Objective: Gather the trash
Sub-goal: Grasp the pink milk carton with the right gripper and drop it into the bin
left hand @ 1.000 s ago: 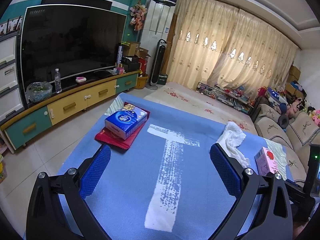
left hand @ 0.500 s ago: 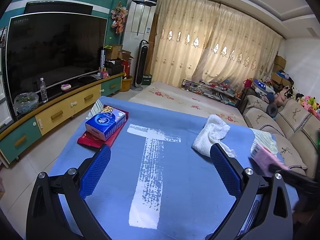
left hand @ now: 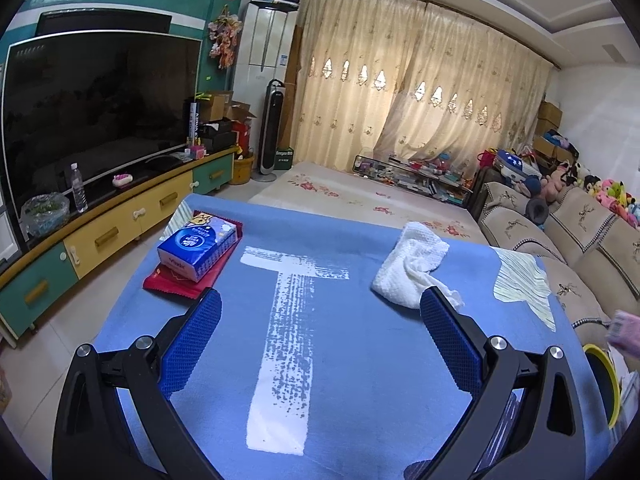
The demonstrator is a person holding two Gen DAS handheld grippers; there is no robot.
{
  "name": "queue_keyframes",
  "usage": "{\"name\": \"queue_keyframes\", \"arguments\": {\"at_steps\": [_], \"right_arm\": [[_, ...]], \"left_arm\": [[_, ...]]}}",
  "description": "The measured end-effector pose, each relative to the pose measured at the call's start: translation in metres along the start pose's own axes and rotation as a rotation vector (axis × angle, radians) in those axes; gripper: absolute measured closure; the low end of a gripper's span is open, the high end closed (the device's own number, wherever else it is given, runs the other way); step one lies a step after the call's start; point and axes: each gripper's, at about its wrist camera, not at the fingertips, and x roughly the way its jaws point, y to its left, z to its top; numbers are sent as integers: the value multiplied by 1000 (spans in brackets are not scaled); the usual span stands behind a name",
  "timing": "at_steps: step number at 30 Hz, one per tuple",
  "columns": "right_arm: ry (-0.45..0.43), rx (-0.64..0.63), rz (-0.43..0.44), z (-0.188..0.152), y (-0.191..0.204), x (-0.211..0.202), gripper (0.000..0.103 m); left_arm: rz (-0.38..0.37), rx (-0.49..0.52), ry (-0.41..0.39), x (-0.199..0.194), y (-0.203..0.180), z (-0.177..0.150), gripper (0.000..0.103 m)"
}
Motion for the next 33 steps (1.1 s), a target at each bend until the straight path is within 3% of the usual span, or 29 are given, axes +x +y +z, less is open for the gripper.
{"name": "queue_keyframes", "arguments": {"at_steps": [6,12,14,15,23,33], "right_arm": [[-12,98,-193,-1,-80,-13,55],[45,161,-292,-9,-128,23,55],[55,169,-322,-11,-137,33,49],[56,189,-336,-12,-142,38,40],[19,193,-294,-21,-128,33,32],[8,144,-228,-21,-108,34,28]], "left_arm": [[-22,16,8,0,-5,-1,5],[-29,37,16,2,-10,-2,5],[-29,46,16,2,-11,-3,5],[-30,49,16,3,-13,-3,5],[-61,62,56,8,-20,-5,5],[-136,149,241,52,-70,8,5]]}}
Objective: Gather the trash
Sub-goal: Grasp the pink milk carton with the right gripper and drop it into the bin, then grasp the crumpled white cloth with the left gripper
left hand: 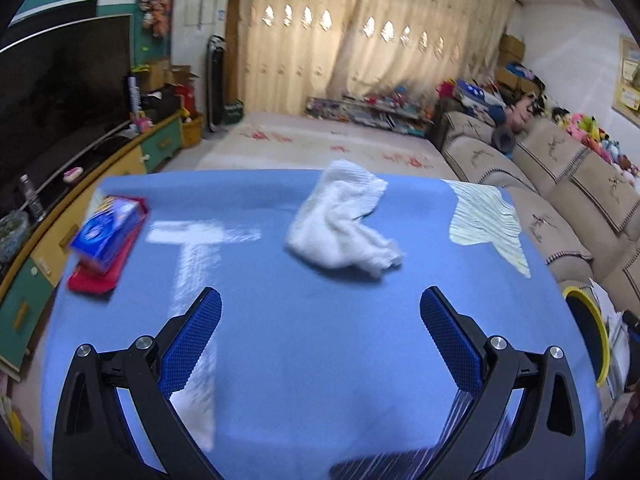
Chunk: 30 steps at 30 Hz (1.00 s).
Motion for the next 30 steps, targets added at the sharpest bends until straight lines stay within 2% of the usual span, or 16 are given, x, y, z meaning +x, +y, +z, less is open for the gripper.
{"name": "queue_keyframes", "arguments": {"at_steps": [6,11,19,22,30], "right_arm": [[26,12,22,-2,-7,9,28],[42,25,17,-1,-18,15,28],[52,29,26,5,-19,23,28],[59,25,38,3,-17,26,28],[74,23,53,1,-13,31,28]], "left_arm": [[6,40,68,59,-14,34,5],[42,47,124,103,-16,52,5],[68,72,174,141,-22,59,6],[76,83,203,151,-24,58,15],[102,109,186,155,-35,61,33]]}}
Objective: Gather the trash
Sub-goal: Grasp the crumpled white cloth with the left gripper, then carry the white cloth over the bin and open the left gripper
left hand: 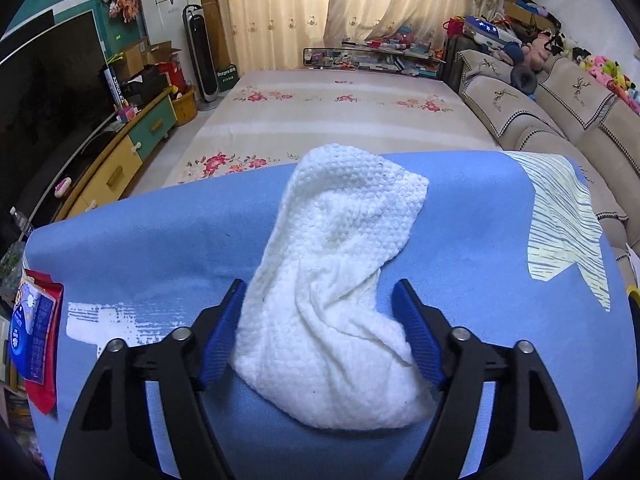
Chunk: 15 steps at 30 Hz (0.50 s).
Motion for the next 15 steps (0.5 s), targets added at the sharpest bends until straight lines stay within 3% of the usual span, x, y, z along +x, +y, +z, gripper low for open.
{"name": "queue_keyframes", "arguments": {"at_steps": [6,10,15], "right_arm": [[-2,-2,13,-1,-1,-3,28],[-6,-3,22,-2,-2,-9,28],[-24,-1,36,-4,-8,-24,28]], "left_arm": [[3,-1,-17,-6,2,-2,59],[-8,-27,-10,-11,6,-6,87],[-20,-44,-40,-39,7,-19,90]]}}
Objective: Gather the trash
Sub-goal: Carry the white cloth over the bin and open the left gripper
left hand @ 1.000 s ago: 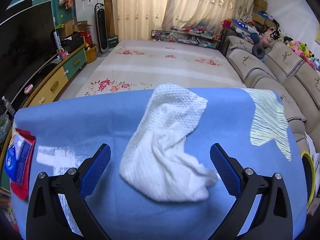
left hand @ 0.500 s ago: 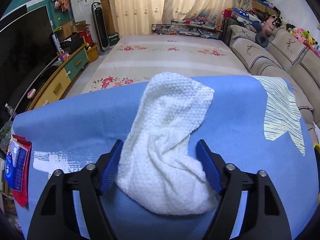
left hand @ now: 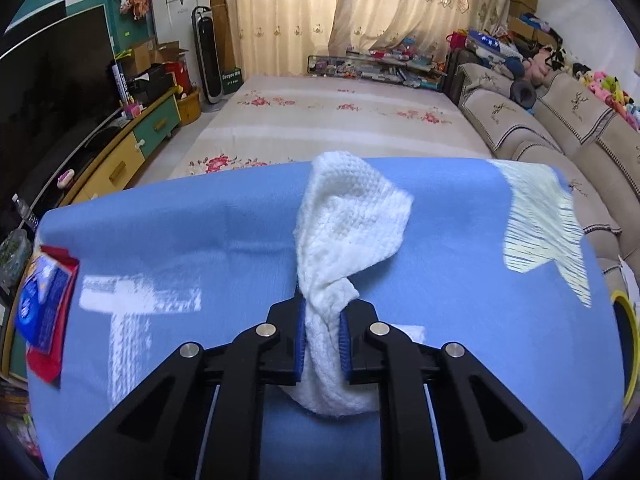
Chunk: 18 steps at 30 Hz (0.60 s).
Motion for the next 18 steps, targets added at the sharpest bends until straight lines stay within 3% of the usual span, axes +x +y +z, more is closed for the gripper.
{"name": "queue_keyframes", "arguments": {"at_steps": [8,12,18], "right_arm": [[-45,-8,24,-4,-10,-37,28],[-57,-73,33,-7,-6,-55,28],[-88,-146,-11,-19,-15,-85,28]], "left_arm": [[-39,84,-135,-114,-36,-39,90],[-130,144,-169,-181,-73,-62,90],[-308,216,-179,-241,-146,-88,89]]}}
